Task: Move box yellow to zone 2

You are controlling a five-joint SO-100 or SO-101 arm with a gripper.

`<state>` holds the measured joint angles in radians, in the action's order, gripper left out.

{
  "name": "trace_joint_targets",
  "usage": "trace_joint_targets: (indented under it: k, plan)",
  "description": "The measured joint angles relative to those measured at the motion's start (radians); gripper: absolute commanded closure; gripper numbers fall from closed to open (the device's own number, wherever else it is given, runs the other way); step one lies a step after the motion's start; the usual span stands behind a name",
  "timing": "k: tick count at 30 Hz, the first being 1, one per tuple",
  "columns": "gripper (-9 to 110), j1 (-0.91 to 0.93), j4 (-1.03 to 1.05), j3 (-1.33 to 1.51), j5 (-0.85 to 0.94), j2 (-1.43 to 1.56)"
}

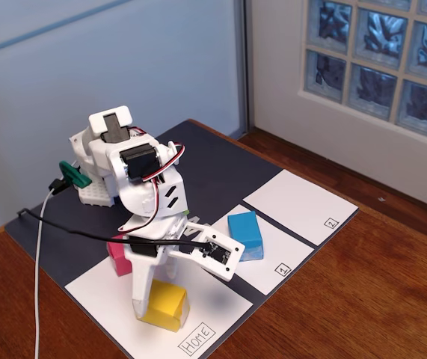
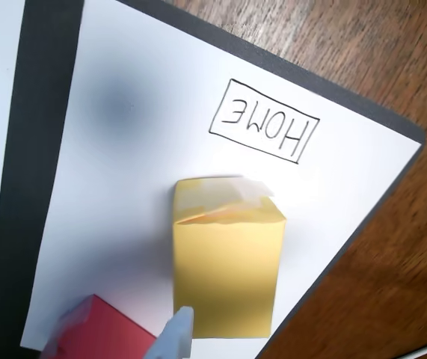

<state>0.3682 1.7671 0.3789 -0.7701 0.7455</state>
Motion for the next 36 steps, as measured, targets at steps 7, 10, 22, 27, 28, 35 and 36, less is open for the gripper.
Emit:
trace_joint_targets:
  k: [7,10,22,27,28,35,36]
  plan:
    - [56,-0.009,-0.002,0.225,0.000,0.175]
    - [56,-0.009,-0.038,0.479,-0.005,0.371]
    - [54,-0.025,-0.155,0.658,0.021,0.462]
    - [54,-0.025,-0.206,0.646,0.021,0.374]
    - [54,-0.025,-0.210,0.640,0.021,0.356]
    - [54,-0.025,-0.229,0.566,0.006,0.253]
    - [54,-0.025,-0.232,0.560,0.006,0.238]
